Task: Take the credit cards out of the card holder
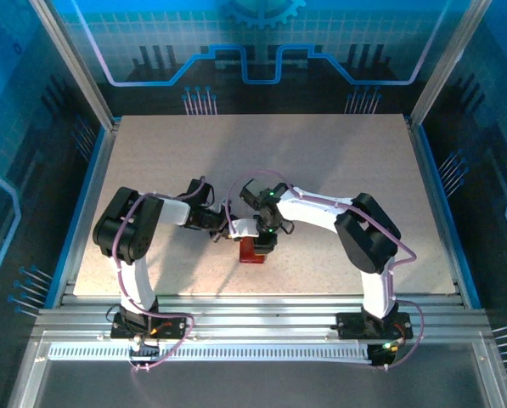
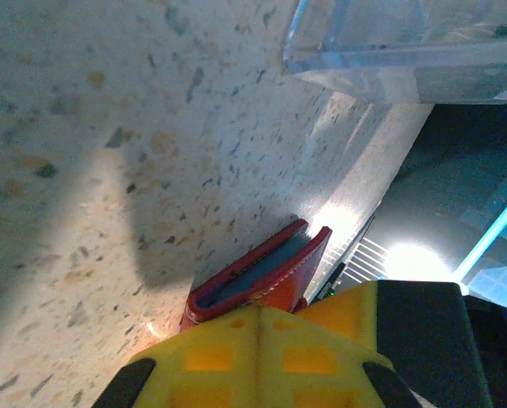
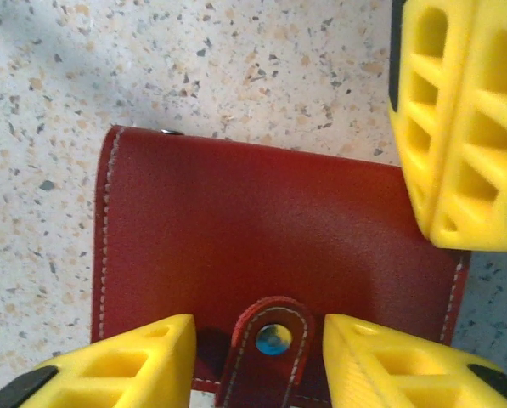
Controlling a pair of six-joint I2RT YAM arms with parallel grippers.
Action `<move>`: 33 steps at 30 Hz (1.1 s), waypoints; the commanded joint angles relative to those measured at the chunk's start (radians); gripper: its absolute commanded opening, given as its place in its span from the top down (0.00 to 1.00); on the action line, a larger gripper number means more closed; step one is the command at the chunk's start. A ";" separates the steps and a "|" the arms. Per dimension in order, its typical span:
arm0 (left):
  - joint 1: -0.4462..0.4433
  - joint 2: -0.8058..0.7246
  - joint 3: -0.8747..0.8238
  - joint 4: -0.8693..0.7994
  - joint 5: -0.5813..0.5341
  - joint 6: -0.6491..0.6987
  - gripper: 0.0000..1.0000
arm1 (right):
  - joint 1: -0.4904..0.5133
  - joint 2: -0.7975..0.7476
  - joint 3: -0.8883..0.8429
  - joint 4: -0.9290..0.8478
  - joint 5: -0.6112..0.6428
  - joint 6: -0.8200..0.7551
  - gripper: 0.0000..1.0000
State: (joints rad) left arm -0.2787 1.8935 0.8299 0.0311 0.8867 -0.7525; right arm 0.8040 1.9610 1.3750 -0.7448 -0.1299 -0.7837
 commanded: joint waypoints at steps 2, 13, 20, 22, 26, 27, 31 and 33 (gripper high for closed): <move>-0.007 0.029 0.005 -0.083 -0.044 0.027 1.00 | -0.002 0.029 0.041 -0.065 0.036 -0.052 0.54; -0.007 0.032 0.007 -0.094 -0.045 0.035 1.00 | -0.002 0.082 0.114 -0.127 0.024 -0.120 0.48; -0.007 0.027 0.005 -0.105 -0.049 0.039 1.00 | 0.011 0.101 0.114 -0.147 -0.016 -0.125 0.61; -0.007 0.024 0.004 -0.113 -0.056 0.045 1.00 | 0.015 0.089 0.090 -0.130 -0.017 -0.119 0.67; -0.007 0.032 0.000 -0.115 -0.062 0.048 1.00 | 0.020 0.044 0.025 -0.068 -0.012 -0.100 0.81; -0.006 0.032 0.001 -0.119 -0.064 0.051 1.00 | 0.022 0.032 0.007 -0.049 -0.006 -0.095 0.83; -0.002 0.033 0.006 -0.138 -0.076 0.064 1.00 | 0.022 -0.034 -0.076 0.062 0.006 -0.051 0.94; 0.002 0.033 0.009 -0.146 -0.079 0.067 1.00 | 0.022 -0.087 -0.128 0.136 -0.003 -0.013 1.00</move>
State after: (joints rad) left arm -0.2787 1.8957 0.8433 -0.0036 0.8768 -0.7174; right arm 0.8066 1.9244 1.3193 -0.6750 -0.1253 -0.8497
